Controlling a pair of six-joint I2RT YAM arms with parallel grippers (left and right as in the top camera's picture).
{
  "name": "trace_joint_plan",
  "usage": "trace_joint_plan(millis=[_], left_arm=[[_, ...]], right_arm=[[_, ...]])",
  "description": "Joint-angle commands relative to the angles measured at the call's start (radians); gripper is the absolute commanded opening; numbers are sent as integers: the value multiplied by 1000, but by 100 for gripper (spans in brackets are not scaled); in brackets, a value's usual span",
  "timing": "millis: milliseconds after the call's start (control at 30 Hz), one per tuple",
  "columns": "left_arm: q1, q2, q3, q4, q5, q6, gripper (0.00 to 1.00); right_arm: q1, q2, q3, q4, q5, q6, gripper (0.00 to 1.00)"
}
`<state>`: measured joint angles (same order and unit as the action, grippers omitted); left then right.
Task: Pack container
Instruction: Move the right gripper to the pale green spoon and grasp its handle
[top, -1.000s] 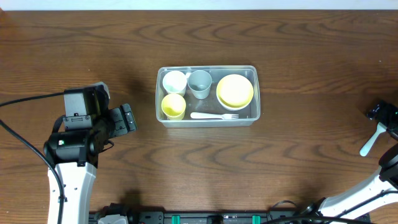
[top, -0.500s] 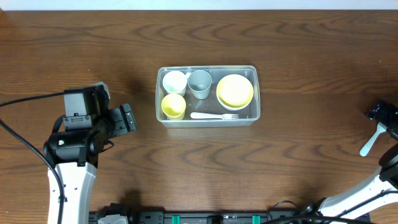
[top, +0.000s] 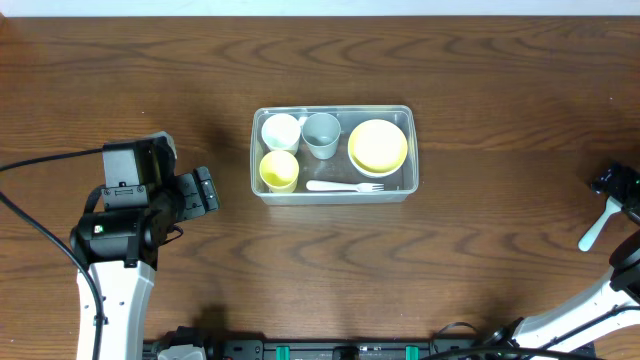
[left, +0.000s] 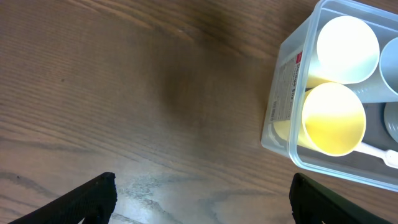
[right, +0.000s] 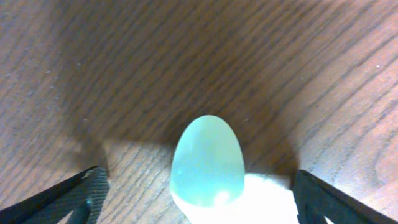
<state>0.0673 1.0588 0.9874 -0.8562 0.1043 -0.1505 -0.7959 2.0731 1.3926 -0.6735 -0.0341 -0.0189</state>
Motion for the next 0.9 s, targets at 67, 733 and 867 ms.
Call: trace_joint_plan(millis=[67, 733, 867], left_arm=[[-1, 1, -15, -3, -11, 3, 89], [-1, 1, -15, -3, -11, 3, 89], [-1, 1, -15, -2, -11, 3, 89]], right_arm=[[-11, 60, -16, -23, -27, -5, 82], [-11, 60, -16, -27, -27, -5, 45], [-11, 60, -16, -25, -27, -5, 39]])
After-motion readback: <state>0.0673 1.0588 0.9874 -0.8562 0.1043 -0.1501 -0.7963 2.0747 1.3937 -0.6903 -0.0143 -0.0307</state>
